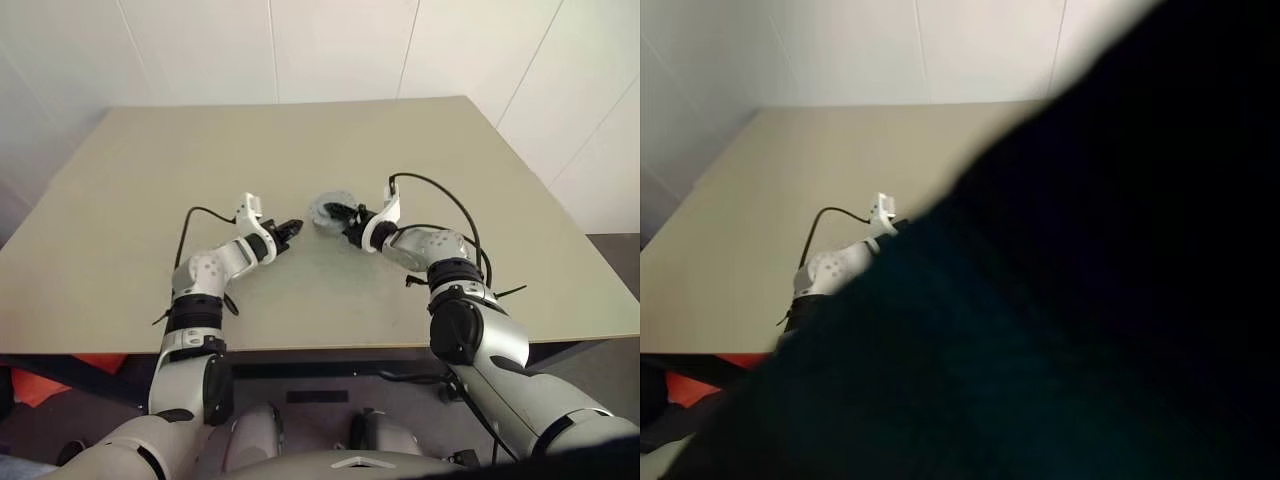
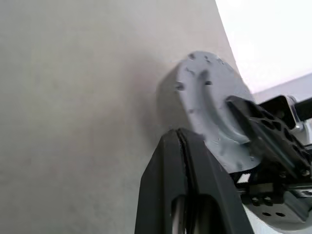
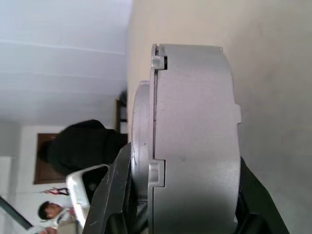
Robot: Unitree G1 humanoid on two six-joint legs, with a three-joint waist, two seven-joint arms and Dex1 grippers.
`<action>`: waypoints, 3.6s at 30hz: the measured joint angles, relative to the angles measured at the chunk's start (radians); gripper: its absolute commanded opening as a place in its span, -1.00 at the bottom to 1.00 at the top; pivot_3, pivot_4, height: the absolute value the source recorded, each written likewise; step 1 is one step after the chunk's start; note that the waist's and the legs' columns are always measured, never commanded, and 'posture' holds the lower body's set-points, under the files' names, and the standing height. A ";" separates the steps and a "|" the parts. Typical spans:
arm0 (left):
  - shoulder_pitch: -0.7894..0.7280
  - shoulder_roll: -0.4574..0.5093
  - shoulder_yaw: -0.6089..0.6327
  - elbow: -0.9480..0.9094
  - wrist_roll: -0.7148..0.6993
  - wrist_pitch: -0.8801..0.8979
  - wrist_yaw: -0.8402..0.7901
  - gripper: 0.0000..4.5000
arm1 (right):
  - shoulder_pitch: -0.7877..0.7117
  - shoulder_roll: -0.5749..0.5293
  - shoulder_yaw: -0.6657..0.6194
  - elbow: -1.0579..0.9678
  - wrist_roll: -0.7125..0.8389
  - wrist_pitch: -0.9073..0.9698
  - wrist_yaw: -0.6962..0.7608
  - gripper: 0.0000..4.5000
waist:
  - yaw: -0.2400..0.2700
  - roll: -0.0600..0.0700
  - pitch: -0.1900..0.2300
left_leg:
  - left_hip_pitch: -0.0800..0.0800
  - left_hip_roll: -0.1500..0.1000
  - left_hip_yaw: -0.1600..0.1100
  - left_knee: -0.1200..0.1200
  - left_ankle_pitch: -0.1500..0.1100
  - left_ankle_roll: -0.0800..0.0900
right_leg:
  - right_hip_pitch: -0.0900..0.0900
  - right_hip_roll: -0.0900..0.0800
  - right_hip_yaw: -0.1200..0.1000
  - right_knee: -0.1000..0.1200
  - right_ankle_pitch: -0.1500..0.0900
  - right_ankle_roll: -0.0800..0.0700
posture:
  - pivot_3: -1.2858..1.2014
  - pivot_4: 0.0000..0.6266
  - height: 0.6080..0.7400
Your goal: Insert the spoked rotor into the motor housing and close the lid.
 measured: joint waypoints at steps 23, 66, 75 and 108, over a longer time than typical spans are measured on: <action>0.214 0.134 0.205 -0.207 -0.401 0.163 -0.061 0.99 | -0.037 0.108 -0.013 -0.301 0.279 0.409 -0.106 -0.09 | 0.035 -0.003 0.002 | -0.003 0.005 0.000 0.008 0.005 -0.010 | -0.003 0.003 0.001 0.013 -0.007 0.002 | 0.03 -1.00 1.00; 0.088 0.083 0.112 -0.043 -0.717 0.206 -0.045 0.99 | 0.064 0.145 0.090 -0.425 0.285 0.499 -0.141 -0.09 | 0.031 -0.005 0.002 | 0.002 0.009 -0.002 0.005 0.006 -0.011 | 0.001 0.010 0.003 0.013 -0.003 -0.003 | 0.03 -1.00 1.00; 0.066 0.073 0.106 -0.005 -0.690 0.186 -0.061 0.61 | 0.069 0.142 0.110 -0.426 0.285 0.483 -0.140 -0.09 | 0.031 -0.005 0.002 | 0.002 0.009 -0.002 0.005 0.006 -0.011 | 0.001 0.010 0.003 0.013 -0.003 -0.003 | 0.03 -1.00 1.00; 0.115 0.072 0.105 0.029 -0.532 0.046 -0.039 -0.03 | 0.100 0.109 0.231 -0.443 0.174 0.303 -0.127 0.89 | 0.031 -0.005 0.002 | 0.003 0.009 -0.002 0.006 0.006 -0.011 | 0.002 0.010 0.003 0.013 -0.003 -0.003 | 0.03 -1.00 1.00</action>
